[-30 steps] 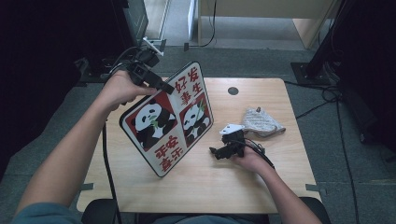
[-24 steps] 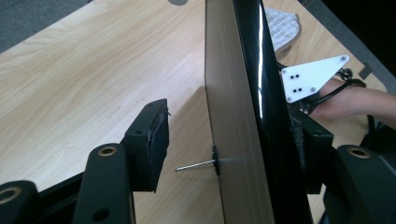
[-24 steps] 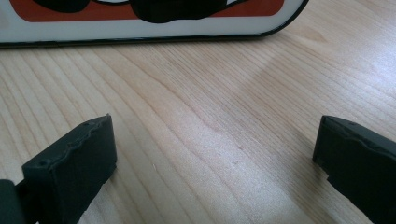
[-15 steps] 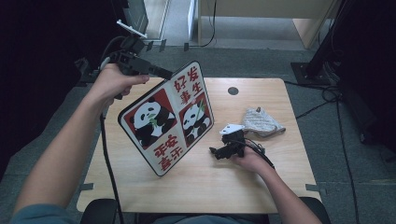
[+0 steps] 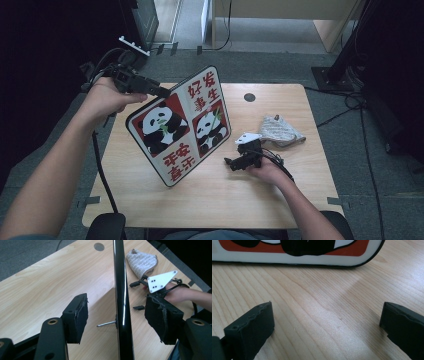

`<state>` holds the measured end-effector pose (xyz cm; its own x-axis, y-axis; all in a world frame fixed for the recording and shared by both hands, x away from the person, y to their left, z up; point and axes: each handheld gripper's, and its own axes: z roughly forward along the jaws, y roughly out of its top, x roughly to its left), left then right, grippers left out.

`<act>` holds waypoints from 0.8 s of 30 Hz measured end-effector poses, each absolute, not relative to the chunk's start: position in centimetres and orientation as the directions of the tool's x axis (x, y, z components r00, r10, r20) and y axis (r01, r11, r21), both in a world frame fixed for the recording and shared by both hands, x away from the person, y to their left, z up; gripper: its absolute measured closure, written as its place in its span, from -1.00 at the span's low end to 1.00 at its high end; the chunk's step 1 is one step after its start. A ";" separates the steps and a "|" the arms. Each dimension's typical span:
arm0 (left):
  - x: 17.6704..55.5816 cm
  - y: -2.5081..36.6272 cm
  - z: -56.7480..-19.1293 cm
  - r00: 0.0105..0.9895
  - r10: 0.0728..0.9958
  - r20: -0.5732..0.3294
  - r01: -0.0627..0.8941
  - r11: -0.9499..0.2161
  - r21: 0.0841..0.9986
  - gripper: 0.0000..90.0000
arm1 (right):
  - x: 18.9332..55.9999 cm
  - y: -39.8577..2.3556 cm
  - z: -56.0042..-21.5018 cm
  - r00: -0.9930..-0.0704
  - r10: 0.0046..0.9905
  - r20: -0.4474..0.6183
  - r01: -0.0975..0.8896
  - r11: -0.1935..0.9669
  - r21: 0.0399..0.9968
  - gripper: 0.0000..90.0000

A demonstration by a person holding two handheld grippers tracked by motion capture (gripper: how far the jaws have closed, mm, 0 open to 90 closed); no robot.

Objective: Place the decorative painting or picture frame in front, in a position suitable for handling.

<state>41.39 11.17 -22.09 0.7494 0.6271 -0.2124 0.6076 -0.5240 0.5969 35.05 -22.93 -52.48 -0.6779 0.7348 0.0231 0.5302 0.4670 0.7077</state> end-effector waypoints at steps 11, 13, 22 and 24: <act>38.5 13.6 -23.8 0.737 0.653 -0.173 0.595 -0.507 0.624 -0.25 | 35.1 -22.9 -52.5 -0.678 0.735 0.023 0.530 0.467 0.708 -1.00; 38.1 14.2 -24.0 0.735 0.658 -0.166 0.594 -0.505 0.627 -0.27 | 35.1 -22.9 -52.5 -0.678 0.735 0.023 0.530 0.467 0.707 -1.00; 36.7 16.0 -25.6 0.722 0.669 -0.177 0.588 -0.457 0.668 -0.27 | 35.1 -22.5 -52.4 -0.679 0.734 0.023 0.536 0.474 0.698 -0.99; 36.5 16.1 -25.8 0.720 0.671 -0.176 0.585 -0.451 0.674 -0.26 | 35.3 -22.4 -52.1 -0.688 0.725 0.024 0.540 0.490 0.684 -0.92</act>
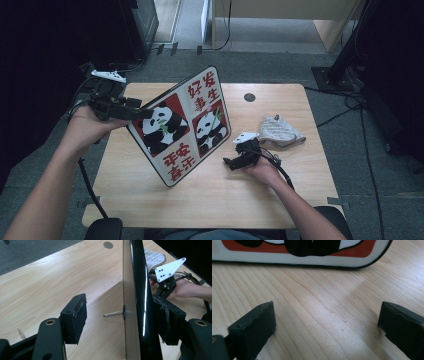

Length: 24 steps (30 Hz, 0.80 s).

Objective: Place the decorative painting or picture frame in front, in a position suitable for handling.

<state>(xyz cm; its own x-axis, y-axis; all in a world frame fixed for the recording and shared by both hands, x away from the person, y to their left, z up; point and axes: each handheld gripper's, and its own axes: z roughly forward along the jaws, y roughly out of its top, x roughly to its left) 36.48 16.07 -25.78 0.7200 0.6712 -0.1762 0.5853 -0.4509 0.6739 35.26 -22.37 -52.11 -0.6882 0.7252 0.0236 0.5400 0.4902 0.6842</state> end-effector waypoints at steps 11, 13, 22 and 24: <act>34.0 17.4 -27.9 0.701 0.697 -0.154 0.574 -0.423 0.701 -0.28 | 36.0 -24.5 -50.0 -0.694 0.715 0.080 0.536 0.439 0.721 -0.68; 33.7 17.5 -28.2 0.700 0.696 -0.161 0.578 -0.418 0.701 -0.28 | 36.3 -25.2 -49.8 -0.693 0.715 0.096 0.545 0.431 0.719 -0.66; 32.6 17.4 -29.8 0.703 0.691 -0.167 0.586 -0.431 0.686 -0.34 | 36.7 -27.2 -48.9 -0.698 0.711 0.092 0.534 0.429 0.728 -0.61; 32.3 17.5 -30.1 0.702 0.693 -0.163 0.583 -0.428 0.690 -0.29 | 36.8 -27.7 -48.8 -0.687 0.721 0.094 0.543 0.422 0.726 -0.57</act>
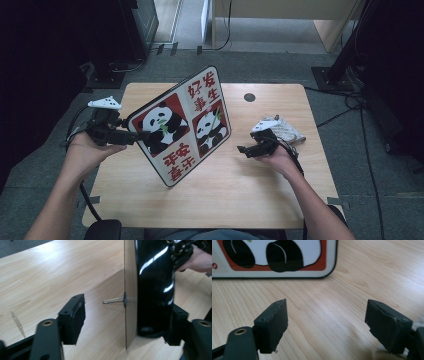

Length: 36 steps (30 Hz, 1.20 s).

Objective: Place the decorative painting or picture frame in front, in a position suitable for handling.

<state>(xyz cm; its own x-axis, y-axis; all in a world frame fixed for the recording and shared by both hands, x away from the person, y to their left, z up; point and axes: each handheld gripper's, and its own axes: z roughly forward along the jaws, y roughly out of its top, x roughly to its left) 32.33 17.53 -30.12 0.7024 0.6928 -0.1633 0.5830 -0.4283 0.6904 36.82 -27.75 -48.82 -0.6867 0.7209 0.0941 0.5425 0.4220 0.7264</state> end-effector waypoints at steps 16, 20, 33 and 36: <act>30.3 18.0 -33.7 0.722 0.661 -0.205 0.579 -0.414 0.702 -0.02 | 38.1 -32.9 -47.5 -0.581 0.807 0.106 0.595 0.333 0.732 -0.40; 30.0 18.0 -34.4 0.717 0.662 -0.218 0.587 -0.405 0.700 0.03 | 38.2 -34.1 -47.4 -0.546 0.833 0.095 0.596 0.307 0.742 -0.40; 29.7 17.9 -36.3 0.686 0.684 -0.248 0.609 -0.353 0.710 0.01 | 39.8 -37.4 -48.4 -0.392 0.919 0.033 0.631 0.242 0.737 -0.61; 29.7 17.8 -36.4 0.689 0.680 -0.249 0.607 -0.354 0.712 0.01 | 40.0 -37.6 -48.8 -0.380 0.924 0.045 0.645 0.230 0.729 -0.64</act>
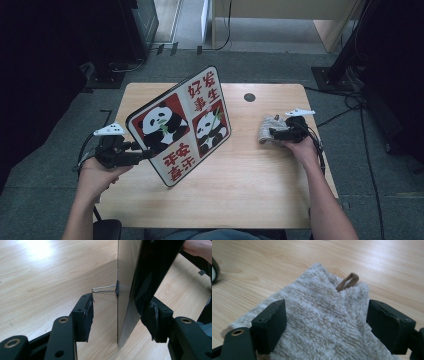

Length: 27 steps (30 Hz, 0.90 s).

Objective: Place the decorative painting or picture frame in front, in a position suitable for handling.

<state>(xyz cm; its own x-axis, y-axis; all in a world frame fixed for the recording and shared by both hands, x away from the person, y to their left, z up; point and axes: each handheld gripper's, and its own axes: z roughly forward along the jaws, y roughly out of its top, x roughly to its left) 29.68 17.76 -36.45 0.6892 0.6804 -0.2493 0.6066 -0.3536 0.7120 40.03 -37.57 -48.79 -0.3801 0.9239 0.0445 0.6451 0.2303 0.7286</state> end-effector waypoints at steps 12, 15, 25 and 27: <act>29.4 17.5 -37.2 0.697 0.680 -0.228 0.588 -0.360 0.724 -0.04 | 40.9 -38.0 -51.0 -0.355 0.928 0.111 0.702 0.187 0.687 -0.68; 29.4 17.6 -37.2 0.694 0.682 -0.232 0.588 -0.351 0.729 -0.04 | 40.8 -37.8 -50.9 -0.356 0.927 0.113 0.707 0.188 0.682 -0.58; 29.4 17.7 -37.5 0.702 0.665 -0.255 0.585 -0.334 0.739 0.21 | 40.4 -37.5 -50.8 -0.369 0.916 0.158 0.709 0.168 0.685 0.02; 29.4 17.6 -37.6 0.708 0.657 -0.258 0.580 -0.334 0.743 0.24 | 40.3 -37.4 -50.7 -0.363 0.916 0.170 0.717 0.158 0.679 0.14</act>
<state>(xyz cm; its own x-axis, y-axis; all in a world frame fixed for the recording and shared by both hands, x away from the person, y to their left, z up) 29.44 17.60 -37.63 0.7084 0.6570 -0.2578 0.5800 -0.3337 0.7432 40.32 -37.43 -50.67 -0.3625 0.9164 0.1699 0.7167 0.1575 0.6794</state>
